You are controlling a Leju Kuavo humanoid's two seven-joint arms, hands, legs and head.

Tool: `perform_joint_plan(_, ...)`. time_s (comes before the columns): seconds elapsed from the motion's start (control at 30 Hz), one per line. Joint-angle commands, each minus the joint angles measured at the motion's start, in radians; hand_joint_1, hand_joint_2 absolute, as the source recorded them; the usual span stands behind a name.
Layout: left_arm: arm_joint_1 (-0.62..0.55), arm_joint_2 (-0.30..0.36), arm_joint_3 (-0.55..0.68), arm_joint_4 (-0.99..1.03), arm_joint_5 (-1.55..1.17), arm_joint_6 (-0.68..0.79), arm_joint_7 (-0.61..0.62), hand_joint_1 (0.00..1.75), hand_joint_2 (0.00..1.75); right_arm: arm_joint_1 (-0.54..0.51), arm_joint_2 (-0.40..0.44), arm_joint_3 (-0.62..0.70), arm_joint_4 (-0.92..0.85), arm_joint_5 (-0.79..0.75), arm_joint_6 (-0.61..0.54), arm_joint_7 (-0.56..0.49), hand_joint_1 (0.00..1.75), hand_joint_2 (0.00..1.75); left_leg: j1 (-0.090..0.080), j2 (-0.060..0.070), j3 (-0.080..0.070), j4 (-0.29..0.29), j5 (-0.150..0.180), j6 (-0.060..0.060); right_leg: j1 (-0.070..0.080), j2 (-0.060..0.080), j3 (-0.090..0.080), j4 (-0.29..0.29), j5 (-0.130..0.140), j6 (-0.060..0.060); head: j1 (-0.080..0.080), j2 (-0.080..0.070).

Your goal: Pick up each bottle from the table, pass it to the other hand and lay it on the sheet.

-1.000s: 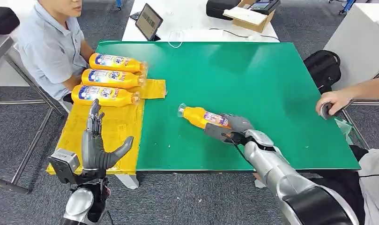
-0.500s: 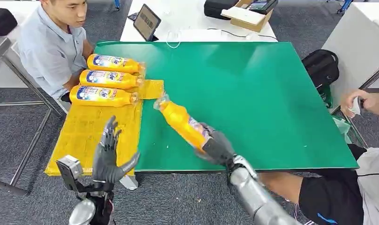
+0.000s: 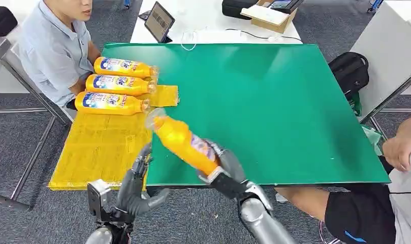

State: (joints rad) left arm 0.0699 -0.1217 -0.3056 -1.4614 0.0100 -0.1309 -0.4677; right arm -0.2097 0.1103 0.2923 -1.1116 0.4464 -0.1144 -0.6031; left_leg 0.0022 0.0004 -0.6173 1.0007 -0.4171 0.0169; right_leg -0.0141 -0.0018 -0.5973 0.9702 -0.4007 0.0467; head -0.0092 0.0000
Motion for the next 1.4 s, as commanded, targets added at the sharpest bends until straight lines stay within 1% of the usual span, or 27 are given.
perform_joint_plan(0.03, -0.094, -0.023, -0.090, 0.079, 0.091, -0.041, 0.028, 0.00, 1.75, -0.053, 0.056, 0.269, 0.148, 0.068, -0.072, -0.051, 1.69, 1.75, 0.001, 0.000, 0.001, 0.000, 0.000, -0.001, 0.001, 0.000, 0.001, 0.000, 0.000, -0.001, 0.000, 0.000)
perform_joint_plan(0.07, -0.091, -0.022, -0.091, 0.078, 0.091, -0.041, 0.028, 0.00, 1.75, -0.051, 0.059, 0.271, 0.149, 0.069, -0.075, -0.051, 1.69, 1.75, 0.001, 0.000, 0.005, 0.000, -0.001, -0.001, 0.001, 0.000, 0.005, 0.000, -0.002, -0.002, 0.000, 0.000)
perform_joint_plan(0.17, -0.077, -0.014, -0.092, 0.067, 0.113, -0.050, 0.034, 0.00, 1.75, -0.044, 0.053, 0.293, 0.144, 0.085, -0.092, -0.058, 1.69, 1.75, 0.001, 0.002, 0.004, -0.001, -0.001, -0.001, 0.001, 0.001, 0.004, -0.001, -0.001, -0.001, 0.000, 0.000)
perform_joint_plan(0.2, -0.081, -0.012, -0.093, 0.070, 0.128, -0.052, 0.042, 0.00, 1.75, -0.035, 0.055, 0.319, 0.141, 0.106, -0.124, -0.069, 1.71, 1.75, 0.001, 0.001, 0.007, -0.001, -0.002, -0.002, 0.001, 0.001, 0.007, -0.001, -0.002, -0.002, 0.000, 0.000)
perform_joint_plan(0.23, -0.094, -0.014, -0.092, 0.080, 0.146, -0.053, 0.048, 0.00, 1.75, -0.036, 0.057, 0.334, 0.148, 0.112, -0.147, -0.078, 1.68, 1.75, 0.001, 0.000, 0.003, -0.001, 0.000, -0.001, 0.001, 0.000, 0.003, -0.001, -0.001, -0.001, 0.000, 0.000)
perform_joint_plan(0.27, -0.119, -0.013, -0.096, 0.100, 0.186, -0.065, 0.061, 0.00, 1.75, -0.049, 0.057, 0.362, 0.165, 0.123, -0.211, -0.095, 1.68, 1.75, 0.001, -0.001, 0.006, -0.001, -0.002, -0.001, 0.001, -0.001, 0.006, 0.000, -0.002, -0.002, 0.000, 0.000)
perform_joint_plan(0.37, -0.147, -0.022, -0.090, 0.118, 0.233, -0.062, 0.071, 0.00, 1.75, -0.046, 0.053, 0.411, 0.154, 0.088, -0.276, -0.095, 1.69, 1.75, 0.001, -0.001, 0.004, 0.000, -0.001, -0.001, 0.001, -0.001, 0.005, 0.000, -0.002, -0.002, 0.000, 0.000)
perform_joint_plan(0.43, -0.145, -0.023, -0.089, 0.108, 0.248, -0.064, 0.070, 0.00, 1.75, -0.038, 0.053, 0.420, 0.160, 0.084, -0.276, -0.095, 1.68, 1.75, 0.001, -0.001, 0.004, -0.001, -0.001, -0.001, 0.001, -0.002, 0.004, 0.000, -0.002, -0.002, 0.000, 0.000)
perform_joint_plan(0.57, -0.142, -0.016, -0.098, 0.063, 0.261, -0.073, 0.051, 0.00, 1.75, -0.039, 0.048, 0.435, 0.193, 0.084, -0.285, -0.095, 1.73, 1.75, 0.001, -0.001, 0.005, 0.000, -0.002, -0.002, 0.001, -0.001, 0.005, 0.000, -0.002, -0.003, 0.000, 0.000)
perform_joint_plan(0.6, -0.144, -0.016, -0.099, 0.056, 0.268, -0.076, 0.049, 0.00, 1.75, -0.044, 0.047, 0.440, 0.202, 0.087, -0.291, -0.095, 1.69, 1.75, 0.001, -0.001, 0.003, -0.001, 0.000, -0.001, 0.001, -0.002, 0.003, -0.001, -0.001, -0.002, 0.000, 0.000)
perform_joint_plan(0.63, -0.152, -0.015, -0.101, 0.056, 0.280, -0.084, 0.057, 0.00, 1.75, -0.051, 0.046, 0.441, 0.208, 0.083, -0.291, -0.095, 1.71, 1.75, 0.001, -0.002, 0.002, -0.001, 0.000, -0.001, 0.001, -0.003, 0.002, -0.001, -0.001, -0.001, 0.000, 0.000)
perform_joint_plan(0.67, -0.159, -0.015, -0.102, 0.061, 0.289, -0.088, 0.062, 0.07, 1.75, -0.059, 0.045, 0.440, 0.211, 0.074, -0.286, -0.095, 1.73, 1.75, 0.001, -0.003, 0.004, 0.000, -0.001, -0.002, 0.001, -0.003, 0.004, 0.000, -0.003, -0.002, 0.000, 0.000)
perform_joint_plan(0.7, -0.181, -0.011, -0.105, 0.080, 0.305, -0.095, 0.069, 0.94, 1.75, -0.077, 0.047, 0.435, 0.225, 0.056, -0.281, -0.095, 1.66, 1.75, 0.001, -0.002, 0.001, 0.000, 0.000, -0.001, 0.001, -0.002, 0.002, 0.000, -0.001, -0.001, 0.000, 0.000)
perform_joint_plan(0.8, -0.194, -0.010, -0.103, 0.094, 0.311, -0.095, 0.069, 0.94, 1.75, -0.089, 0.048, 0.434, 0.234, 0.048, -0.279, -0.095, 1.66, 1.75, 0.001, -0.003, 0.004, 0.000, -0.001, -0.001, 0.001, -0.004, 0.005, 0.000, -0.002, -0.002, 0.000, 0.000)
perform_joint_plan(0.93, -0.193, -0.010, -0.104, 0.096, 0.312, -0.095, 0.069, 0.94, 1.75, -0.089, 0.048, 0.436, 0.234, 0.048, -0.279, -0.095, 1.66, 1.75, 0.001, -0.002, 0.002, -0.001, 0.000, -0.001, 0.001, -0.003, 0.002, -0.001, -0.001, -0.001, 0.000, 0.000)
perform_joint_plan(0.97, -0.193, -0.010, -0.104, 0.098, 0.321, -0.099, 0.068, 1.71, 1.75, -0.088, 0.050, 0.433, 0.239, 0.052, -0.284, -0.095, 1.69, 1.75, 0.001, -0.001, 0.002, -0.001, 0.000, -0.001, 0.001, -0.003, 0.002, -0.001, -0.001, -0.001, 0.000, 0.000)
perform_joint_plan(1.0, -0.195, -0.010, -0.104, 0.101, 0.329, -0.102, 0.071, 1.75, 1.75, -0.089, 0.051, 0.430, 0.242, 0.056, -0.294, -0.095, 1.71, 1.75, 0.001, -0.003, 0.004, 0.000, -0.001, -0.001, 0.001, -0.004, 0.004, 0.000, -0.002, -0.002, 0.000, 0.000)
perform_joint_plan(1.03, -0.200, -0.009, -0.105, 0.104, 0.339, -0.099, 0.073, 1.75, 1.75, -0.091, 0.053, 0.424, 0.251, 0.047, -0.286, -0.095, 1.73, 1.75, 0.001, -0.002, 0.001, -0.001, 0.001, -0.001, 0.000, -0.003, 0.002, -0.001, -0.001, -0.001, 0.000, 0.000)
perform_joint_plan(1.07, -0.206, -0.009, -0.103, 0.109, 0.344, -0.097, 0.074, 1.75, 1.75, -0.095, 0.051, 0.421, 0.255, 0.045, -0.282, -0.095, 1.69, 1.75, 0.001, -0.002, 0.002, -0.001, 0.000, -0.001, 0.001, -0.003, 0.002, -0.001, -0.001, -0.001, 0.000, 0.000)
perform_joint_plan(1.1, -0.217, -0.009, -0.103, 0.118, 0.356, -0.096, 0.078, 1.75, 1.75, -0.105, 0.050, 0.421, 0.268, 0.042, -0.272, -0.095, 1.71, 1.75, 0.001, -0.003, 0.004, -0.001, -0.001, -0.001, 0.001, -0.004, 0.005, -0.001, -0.002, -0.002, 0.000, 0.000)
perform_joint_plan(1.13, -0.224, -0.009, -0.103, 0.123, 0.360, -0.092, 0.078, 1.75, 1.75, -0.111, 0.049, 0.423, 0.280, 0.047, -0.273, -0.095, 1.73, 1.75, 0.001, -0.002, 0.001, 0.000, 0.000, -0.001, 0.001, -0.003, 0.002, -0.001, -0.001, -0.001, 0.000, 0.000)
perform_joint_plan(1.17, -0.230, -0.010, -0.103, 0.129, 0.366, -0.087, 0.078, 1.75, 1.75, -0.116, 0.049, 0.423, 0.290, 0.050, -0.279, -0.095, 1.69, 1.75, 0.001, -0.004, 0.005, 0.000, -0.001, -0.002, 0.001, -0.005, 0.006, -0.001, -0.003, -0.002, 0.000, 0.000)
perform_joint_plan(1.2, -0.232, -0.011, -0.097, 0.134, 0.373, -0.079, 0.080, 1.75, 1.75, -0.119, 0.051, 0.421, 0.298, 0.049, -0.281, -0.095, 1.45, 1.75, 0.001, -0.003, 0.003, -0.001, 0.000, -0.001, 0.001, -0.004, 0.003, -0.001, -0.001, -0.002, 0.000, 0.000)
perform_joint_plan(1.23, -0.233, -0.010, -0.096, 0.135, 0.377, -0.074, 0.079, 1.75, 1.75, -0.116, 0.055, 0.413, 0.300, 0.055, -0.310, -0.095, 0.03, 1.75, 0.001, -0.002, 0.001, 0.000, 0.001, -0.001, 0.001, -0.003, 0.002, -0.001, -0.001, -0.001, 0.000, 0.000)
perform_joint_plan(1.3, -0.214, -0.009, -0.076, 0.125, 0.383, -0.047, 0.075, 1.75, 1.75, -0.089, 0.064, 0.416, 0.276, 0.094, -0.410, -0.095, 0.00, 1.75, 0.001, -0.003, 0.004, 0.000, 0.000, -0.001, 0.001, -0.004, 0.005, 0.000, -0.002, -0.002, 0.000, 0.000)
perform_joint_plan(1.37, -0.211, -0.005, -0.065, 0.125, 0.385, -0.035, 0.075, 1.75, 1.75, -0.071, 0.066, 0.426, 0.265, 0.105, -0.430, -0.095, 0.00, 1.75, 0.001, -0.001, 0.002, -0.001, 0.001, -0.001, 0.000, -0.002, 0.001, -0.001, -0.001, -0.001, 0.000, 0.000)
perform_joint_plan(1.4, -0.211, -0.005, -0.065, 0.125, 0.385, -0.035, 0.075, 1.75, 1.75, -0.071, 0.066, 0.426, 0.265, 0.105, -0.430, -0.095, 0.00, 1.75, 0.001, -0.002, 0.005, -0.001, -0.001, -0.001, 0.001, -0.003, 0.005, -0.001, -0.002, -0.002, 0.000, 0.000)
